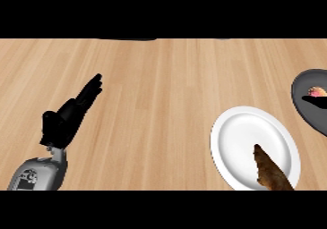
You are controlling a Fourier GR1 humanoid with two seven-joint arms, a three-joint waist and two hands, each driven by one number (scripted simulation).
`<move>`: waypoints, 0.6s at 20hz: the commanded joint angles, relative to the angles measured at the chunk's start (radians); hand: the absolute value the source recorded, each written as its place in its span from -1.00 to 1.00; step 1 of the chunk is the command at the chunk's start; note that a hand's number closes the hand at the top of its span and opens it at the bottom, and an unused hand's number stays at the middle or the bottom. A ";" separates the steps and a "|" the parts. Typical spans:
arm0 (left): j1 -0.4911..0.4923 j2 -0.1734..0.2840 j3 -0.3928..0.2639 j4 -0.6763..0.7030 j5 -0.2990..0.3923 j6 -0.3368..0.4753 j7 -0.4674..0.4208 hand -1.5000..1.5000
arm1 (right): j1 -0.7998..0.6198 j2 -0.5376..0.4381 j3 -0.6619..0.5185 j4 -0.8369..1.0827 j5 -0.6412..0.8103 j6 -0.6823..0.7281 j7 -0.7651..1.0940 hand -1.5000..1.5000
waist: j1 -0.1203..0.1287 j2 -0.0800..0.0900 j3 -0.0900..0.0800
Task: Pick the cupcake from the plate and place it in the pan
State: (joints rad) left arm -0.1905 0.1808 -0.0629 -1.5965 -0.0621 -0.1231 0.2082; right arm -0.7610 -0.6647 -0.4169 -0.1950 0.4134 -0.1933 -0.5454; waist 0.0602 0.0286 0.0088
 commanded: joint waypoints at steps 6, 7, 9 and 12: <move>0.007 -0.010 0.001 -0.017 0.002 0.006 0.024 0.00 | 0.027 -0.092 -0.184 0.046 -0.197 0.329 -0.120 -1.00 | -0.015 -0.007 0.000; -0.005 -0.011 0.000 0.010 -0.019 0.018 -0.003 0.00 | 0.040 -0.103 -0.185 0.057 -0.199 0.366 -0.123 -1.00 | -0.018 -0.003 0.000; 0.036 0.001 0.004 -0.006 -0.004 -0.002 -0.013 0.00 | 0.069 -0.139 -0.202 0.066 -0.215 0.420 -0.137 -1.00 | -0.007 -0.002 0.001; 0.057 -0.005 0.005 -0.016 -0.011 0.008 -0.019 0.00 | 0.128 -0.144 -0.202 0.061 -0.219 0.500 -0.206 -1.00 | -0.016 -0.009 -0.001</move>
State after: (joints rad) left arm -0.1666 0.1757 -0.0601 -1.5979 -0.0703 -0.1171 0.1996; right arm -0.6848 -0.7866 -0.6020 -0.1385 0.2154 0.2024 -0.6906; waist 0.0455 0.0247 0.0086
